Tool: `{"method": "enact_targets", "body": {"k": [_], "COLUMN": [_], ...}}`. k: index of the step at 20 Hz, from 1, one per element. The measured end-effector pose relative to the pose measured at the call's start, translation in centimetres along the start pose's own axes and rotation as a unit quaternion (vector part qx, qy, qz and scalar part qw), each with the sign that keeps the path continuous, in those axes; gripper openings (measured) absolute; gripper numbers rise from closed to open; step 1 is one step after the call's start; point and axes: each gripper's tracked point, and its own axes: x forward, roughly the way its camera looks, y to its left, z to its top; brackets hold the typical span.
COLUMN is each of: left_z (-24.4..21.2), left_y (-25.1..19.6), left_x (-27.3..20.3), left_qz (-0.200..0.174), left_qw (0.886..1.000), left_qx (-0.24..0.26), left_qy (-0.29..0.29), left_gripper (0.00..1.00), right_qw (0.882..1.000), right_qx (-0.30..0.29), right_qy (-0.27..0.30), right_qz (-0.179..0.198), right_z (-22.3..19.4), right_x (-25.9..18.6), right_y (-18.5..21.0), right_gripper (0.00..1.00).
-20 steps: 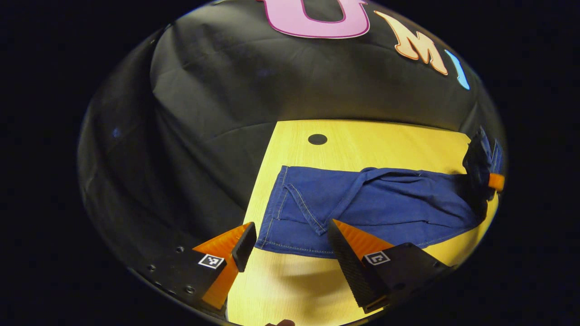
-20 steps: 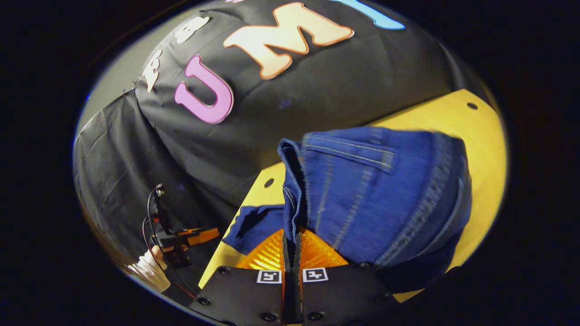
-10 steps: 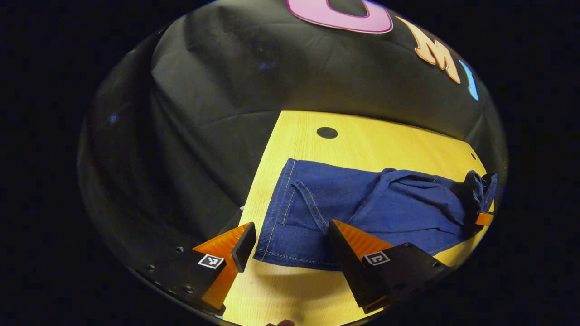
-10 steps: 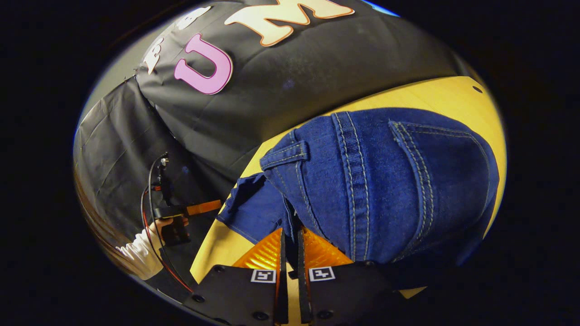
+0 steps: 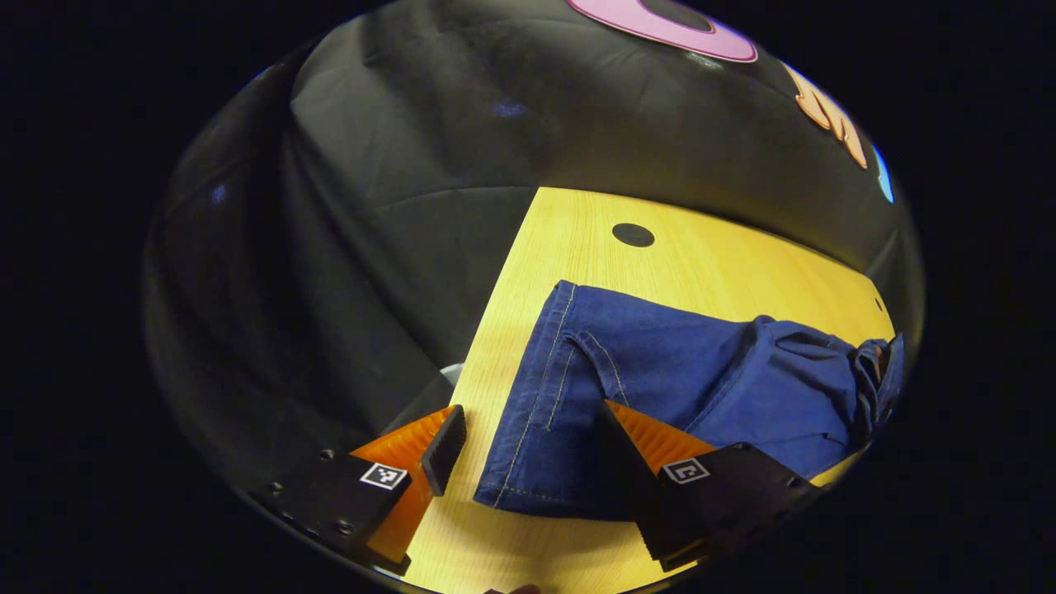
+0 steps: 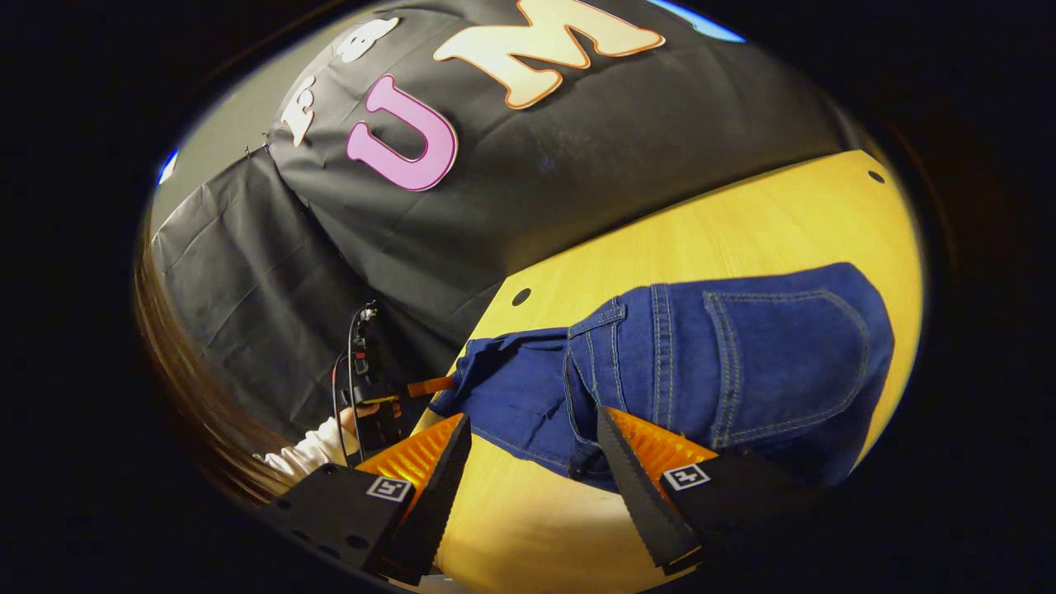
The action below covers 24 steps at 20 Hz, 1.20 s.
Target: Grasp the waist and the cuffs of the jeans and fold them to make the two legs overlap; first hold the waist and fold one-third of the jeans toward the cuffs, then hold the cuffs and fold the remaining one-third in the same direction to finish folding.
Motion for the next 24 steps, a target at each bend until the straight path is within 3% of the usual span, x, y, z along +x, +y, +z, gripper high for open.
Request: {"method": "enact_targets", "body": {"k": [1,7,9,11,12,16,18,21,24], "left_z": [0.4,-0.2,-0.4,-0.6,-0.8,-1.4,-1.3,-0.5,1.5], "left_y": [0.1,0.0,0.4,0.8,1.3,3.0,3.1,2.5,1.6], "left_x": [-0.3,-0.3,0.0,0.1,0.1,0.6,0.5,0.3,-1.9], "left_qz": [-0.001,-0.013,-0.018,-0.028,-0.034,-0.064,-0.061,-0.037,-0.049], "left_qw": [1.0,1.0,1.0,1.0,0.999,0.995,0.995,0.997,0.996], "left_qx": [-0.003,-0.006,-0.011,-0.014,-0.02,-0.068,-0.073,-0.063,-0.054], "left_qy": [0.003,0.009,0.007,0.005,0.001,-0.022,-0.023,-0.016,-0.044], "left_gripper": [0.96,0.93,0.87,0.75,0.64,0.08,0.0,0.0,0.0], "right_qw": [1.0,0.997,0.995,0.992,0.99,0.979,0.974,0.966,0.962], "right_qx": [-0.008,-0.014,-0.012,-0.005,0.001,0.016,0.02,0.028,0.037], "right_qy": [-0.005,-0.033,-0.049,-0.069,-0.081,-0.123,-0.137,-0.155,-0.168], "right_qz": [-0.008,-0.061,-0.086,-0.108,-0.118,-0.163,-0.182,-0.203,-0.211], "right_z": [0.4,2.5,3.3,4.4,4.9,6.1,6.4,6.5,6.5], "right_x": [-0.5,-3.6,-5.2,-7.1,-8.1,-12.8,-14.6,-17.1,-18.9], "right_y": [-0.2,-2.6,-3.7,-4.8,-5.4,-7.5,-8.2,-8.9,-9.1], "right_gripper": [0.95,0.97,0.97,0.97,0.97,0.97,0.97,0.97,0.97]}}
